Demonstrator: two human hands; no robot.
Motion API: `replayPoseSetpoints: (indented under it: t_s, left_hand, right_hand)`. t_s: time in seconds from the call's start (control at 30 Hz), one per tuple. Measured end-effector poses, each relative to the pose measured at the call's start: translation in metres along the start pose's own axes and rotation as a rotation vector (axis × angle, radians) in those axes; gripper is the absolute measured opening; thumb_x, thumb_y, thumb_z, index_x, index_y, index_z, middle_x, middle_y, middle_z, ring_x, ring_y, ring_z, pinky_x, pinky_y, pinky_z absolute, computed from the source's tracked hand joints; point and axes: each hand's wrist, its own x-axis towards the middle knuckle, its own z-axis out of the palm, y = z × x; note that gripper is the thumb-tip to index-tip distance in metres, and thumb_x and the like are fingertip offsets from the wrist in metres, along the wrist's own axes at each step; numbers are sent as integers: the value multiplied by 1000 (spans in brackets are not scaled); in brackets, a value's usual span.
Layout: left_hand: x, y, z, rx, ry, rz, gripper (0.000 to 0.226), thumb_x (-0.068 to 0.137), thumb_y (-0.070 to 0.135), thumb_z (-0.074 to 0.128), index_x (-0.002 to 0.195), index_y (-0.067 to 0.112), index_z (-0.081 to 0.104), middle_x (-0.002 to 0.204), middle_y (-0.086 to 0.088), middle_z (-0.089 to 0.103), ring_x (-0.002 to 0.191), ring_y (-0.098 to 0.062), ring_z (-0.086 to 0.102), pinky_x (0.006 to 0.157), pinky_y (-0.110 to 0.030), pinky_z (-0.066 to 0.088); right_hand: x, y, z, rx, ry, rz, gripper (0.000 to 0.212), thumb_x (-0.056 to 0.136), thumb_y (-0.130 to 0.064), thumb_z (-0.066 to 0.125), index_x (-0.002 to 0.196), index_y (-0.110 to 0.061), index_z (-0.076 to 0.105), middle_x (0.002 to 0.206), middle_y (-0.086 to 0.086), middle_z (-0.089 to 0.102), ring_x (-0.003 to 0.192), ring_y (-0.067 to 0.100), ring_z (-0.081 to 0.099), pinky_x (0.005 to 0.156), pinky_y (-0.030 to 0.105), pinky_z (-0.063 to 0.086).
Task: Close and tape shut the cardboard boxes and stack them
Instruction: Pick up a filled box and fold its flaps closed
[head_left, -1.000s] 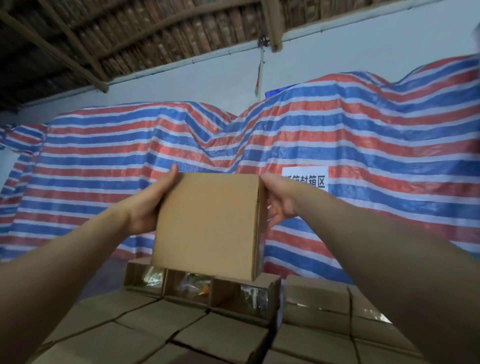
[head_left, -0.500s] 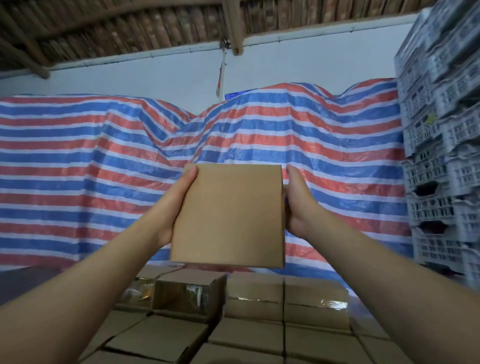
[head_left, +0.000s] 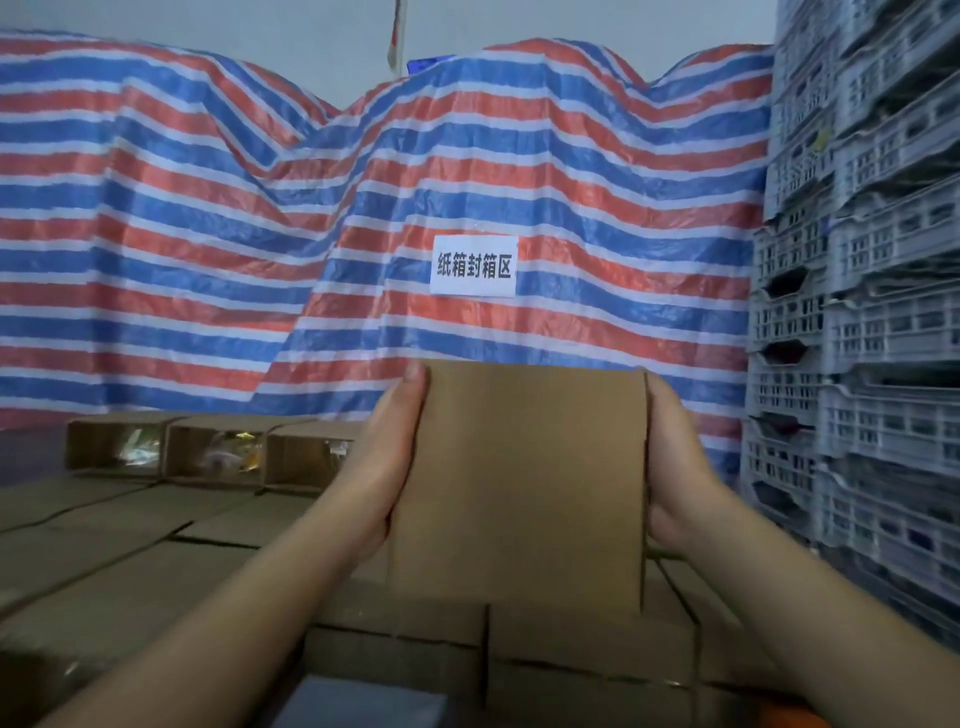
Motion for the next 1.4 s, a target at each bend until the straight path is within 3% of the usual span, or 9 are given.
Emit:
replayPoseSetpoints:
  t_s: [0.3, 0.43, 0.6, 0.7, 0.8, 1.0, 1.13, 1.2, 1.4]
  left_hand:
    - [-65, -36, 9, 21, 66, 67, 74, 64, 88, 47, 114, 35, 62, 105, 3, 74, 99, -18, 70, 90, -45, 53]
    - [-78, -27, 12, -4, 80, -26, 80, 54, 81, 43, 114, 31, 64, 100, -2, 76, 93, -20, 72, 85, -44, 54]
    - [-97, -44, 23, -104, 141, -161, 66, 84, 69, 26, 63, 34, 78, 69, 0, 75, 60, -10, 71, 53, -28, 53]
    - [-106, -67, 25, -215, 181, -313, 81, 95, 61, 25, 44, 20, 72, 52, -4, 68, 41, -11, 64, 55, -32, 43]
    - [-104, -80, 18, -272, 166, -406, 85, 95, 62, 27, 39, 14, 69, 49, -10, 66, 36, -16, 62, 35, -20, 45]
    - [-105, -92, 8, -188, 136, -344, 63, 95, 56, 36, 70, 19, 80, 76, -10, 75, 58, -18, 72, 63, -35, 45]
    - [-109, -89, 8, -164, 147, -319, 36, 91, 42, 49, 105, 17, 71, 81, -7, 76, 68, -18, 72, 64, -35, 45]
    - [-108, -90, 3, -170, 126, -340, 52, 76, 45, 56, 120, 19, 65, 92, -10, 76, 80, -23, 71, 65, -35, 47]
    - [-94, -87, -3, -73, 158, -276, 41, 88, 12, 59, 123, 33, 57, 106, -13, 71, 69, -26, 68, 54, -27, 55]
  right_hand:
    - [-68, 29, -22, -39, 100, -56, 56, 89, -60, 54, 122, -16, 68, 102, 10, 76, 85, 27, 75, 68, 35, 59]
    - [-84, 26, -22, -65, 125, -68, 44, 95, -51, 54, 114, -15, 70, 93, 9, 76, 78, 27, 74, 66, 35, 59]
    - [-108, 46, -35, -67, 168, 31, 44, 96, -48, 52, 74, -20, 78, 75, 8, 74, 65, 25, 73, 70, 38, 52]
    - [-118, 67, -43, -59, 251, 169, 45, 99, -46, 47, 82, -10, 69, 63, 7, 71, 51, 21, 69, 66, 37, 45]
    - [-118, 75, -48, -72, 285, 209, 41, 100, -45, 45, 93, -10, 66, 61, 6, 71, 54, 22, 68, 66, 38, 44]
    - [-117, 75, -55, -102, 223, 144, 53, 99, -48, 44, 81, -9, 75, 82, 15, 76, 65, 24, 74, 69, 38, 46]
    - [-117, 76, -54, -108, 227, 153, 55, 100, -48, 41, 83, -8, 75, 81, 15, 76, 65, 23, 74, 70, 39, 46]
    - [-119, 78, -52, -121, 234, 155, 50, 101, -45, 40, 87, -7, 70, 71, 12, 74, 57, 20, 72, 68, 38, 45]
    - [-126, 82, -51, -121, 250, 148, 47, 101, -43, 43, 85, -7, 68, 64, 9, 72, 51, 19, 69, 66, 37, 43]
